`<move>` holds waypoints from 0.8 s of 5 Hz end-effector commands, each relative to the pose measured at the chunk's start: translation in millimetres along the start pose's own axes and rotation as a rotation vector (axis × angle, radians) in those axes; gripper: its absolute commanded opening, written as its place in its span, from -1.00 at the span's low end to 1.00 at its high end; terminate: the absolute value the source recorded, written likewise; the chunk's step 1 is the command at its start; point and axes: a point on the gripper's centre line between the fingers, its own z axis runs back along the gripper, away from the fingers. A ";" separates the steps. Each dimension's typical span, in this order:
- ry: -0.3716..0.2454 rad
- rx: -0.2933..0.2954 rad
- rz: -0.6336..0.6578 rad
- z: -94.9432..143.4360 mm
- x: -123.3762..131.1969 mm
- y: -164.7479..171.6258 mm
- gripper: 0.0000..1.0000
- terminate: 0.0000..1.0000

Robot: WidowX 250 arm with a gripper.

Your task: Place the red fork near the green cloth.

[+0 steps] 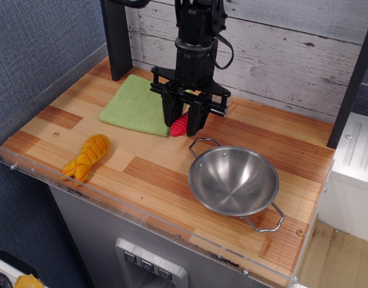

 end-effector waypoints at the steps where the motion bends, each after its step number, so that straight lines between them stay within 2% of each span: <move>1: -0.014 -0.015 0.096 5.5 -6.6 20.2 -1.00 -1.00; 3: 0.042 -0.030 0.111 -7.1 -5.3 21.2 -1.00 -1.00; 4: 0.048 -0.035 0.094 -8.7 -3.5 17.5 -1.00 -1.00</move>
